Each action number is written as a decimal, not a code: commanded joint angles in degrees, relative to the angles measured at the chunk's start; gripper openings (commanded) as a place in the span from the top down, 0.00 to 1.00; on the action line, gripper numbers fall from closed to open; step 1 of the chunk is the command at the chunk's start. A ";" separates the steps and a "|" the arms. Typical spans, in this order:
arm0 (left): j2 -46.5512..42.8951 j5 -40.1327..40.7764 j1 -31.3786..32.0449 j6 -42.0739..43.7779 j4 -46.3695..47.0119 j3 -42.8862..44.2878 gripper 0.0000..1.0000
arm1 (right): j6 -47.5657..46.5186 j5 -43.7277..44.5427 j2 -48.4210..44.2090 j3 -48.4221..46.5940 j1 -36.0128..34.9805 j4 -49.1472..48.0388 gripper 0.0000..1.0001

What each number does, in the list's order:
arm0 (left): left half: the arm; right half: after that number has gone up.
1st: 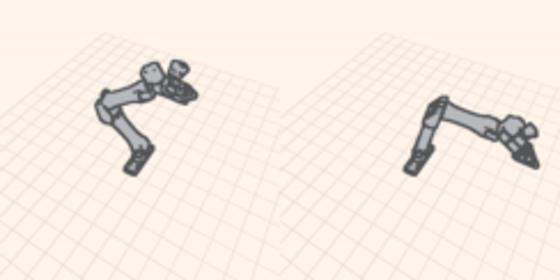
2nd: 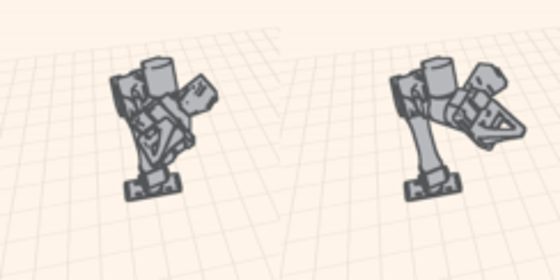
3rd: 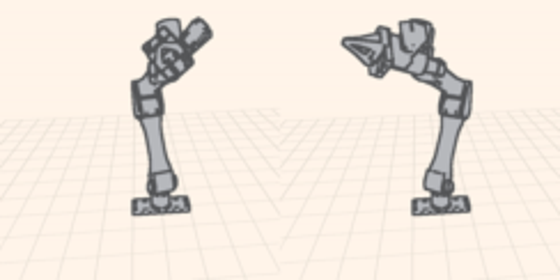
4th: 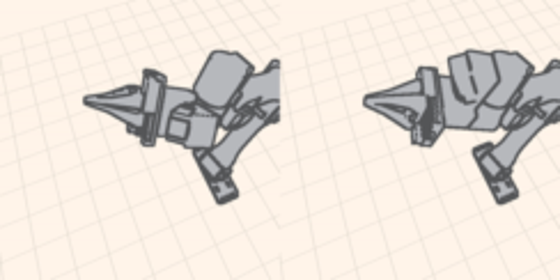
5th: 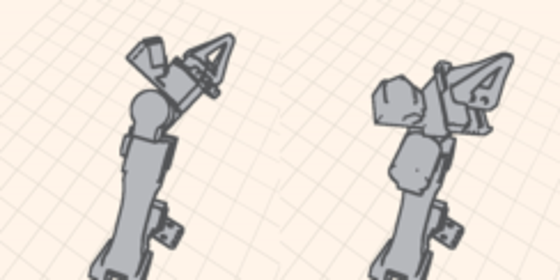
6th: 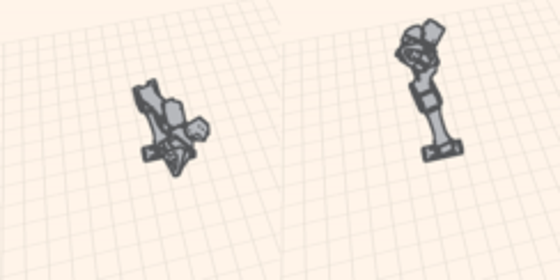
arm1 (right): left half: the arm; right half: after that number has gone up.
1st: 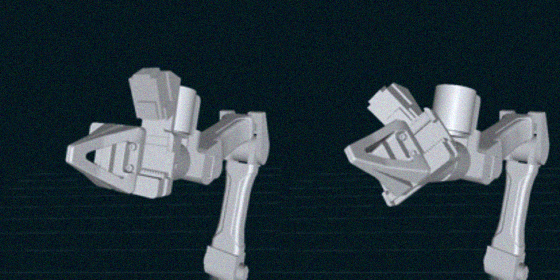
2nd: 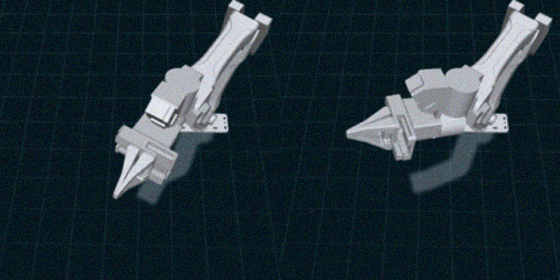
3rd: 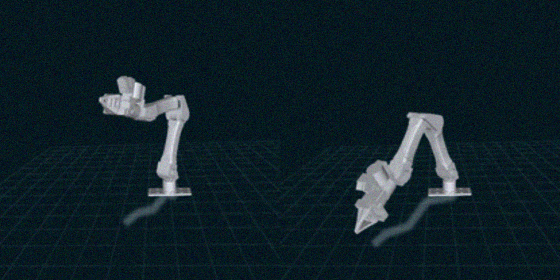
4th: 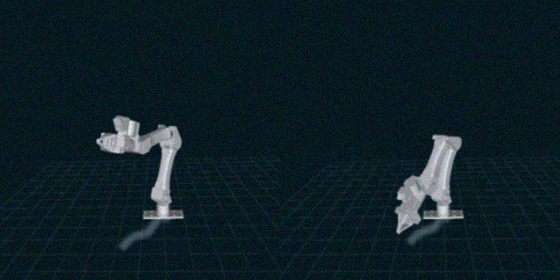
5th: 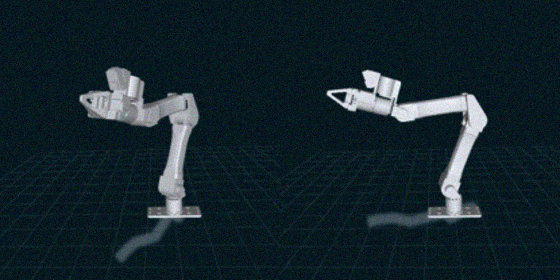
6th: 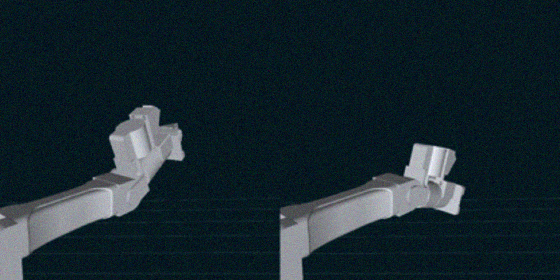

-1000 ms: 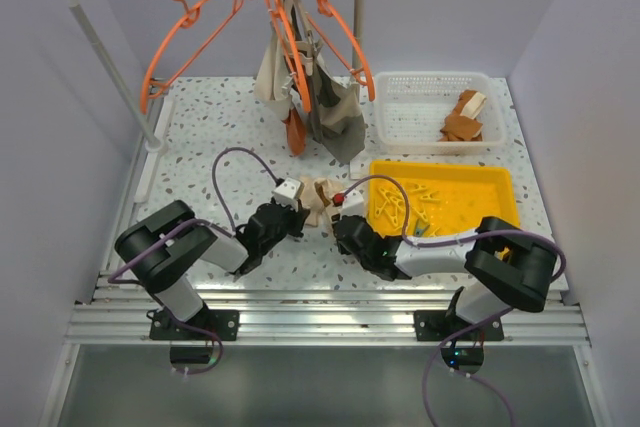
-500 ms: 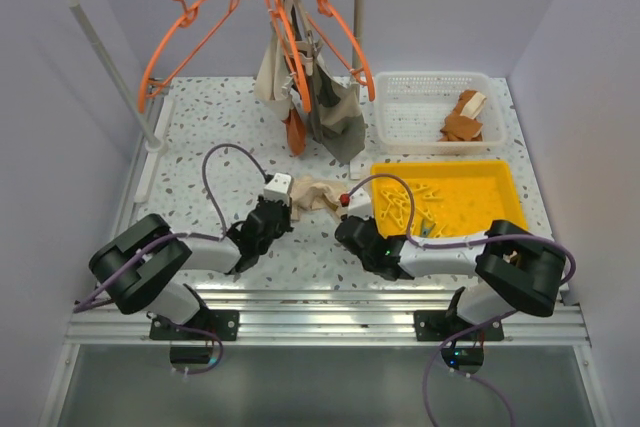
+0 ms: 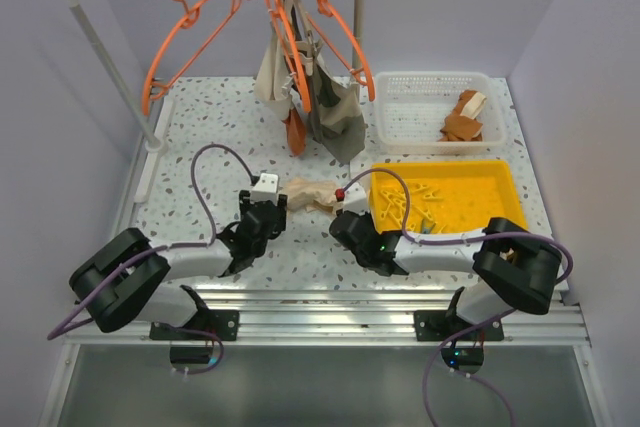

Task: Clip the underwear to the hanger
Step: Flatten out the underwear at the center of the board.

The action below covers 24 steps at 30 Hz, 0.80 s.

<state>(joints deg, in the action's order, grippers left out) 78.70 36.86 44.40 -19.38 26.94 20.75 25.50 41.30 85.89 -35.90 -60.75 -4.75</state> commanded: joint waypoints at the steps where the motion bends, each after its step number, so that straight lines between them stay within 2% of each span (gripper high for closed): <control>1: -4.77 0.59 0.25 -1.80 1.01 -0.97 0.28 | 0.08 2.47 0.16 -1.98 0.02 0.10 0.66; 3: -7.40 0.32 0.33 -2.68 0.92 -2.03 0.23 | -0.27 2.56 0.16 -2.07 0.02 -0.17 0.65; 7: -10.84 -0.91 0.42 -4.79 0.92 -3.96 0.22 | -0.62 2.30 0.33 -2.24 0.02 -0.96 0.64; 11: -11.99 -6.96 0.42 -9.26 3.03 -6.60 0.33 | -1.06 1.86 0.42 -2.42 0.02 -1.66 0.64; 16: -13.65 -10.14 0.51 -13.84 6.10 -11.33 0.42 | -1.06 1.33 0.25 -1.98 0.02 -2.72 0.63; 20: -19.09 -9.53 0.69 -15.51 9.18 -14.77 0.44 | -1.15 0.71 0.68 -1.98 0.02 -4.03 0.62; 24: -19.55 -9.79 0.69 -16.22 9.44 -15.04 0.44 | -1.33 -0.25 1.83 -2.59 0.02 -4.30 0.62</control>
<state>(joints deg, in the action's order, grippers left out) 59.59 27.44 44.77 -33.08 31.16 5.91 24.36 40.91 86.76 -36.40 -60.75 -6.59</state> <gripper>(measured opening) 0.563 0.379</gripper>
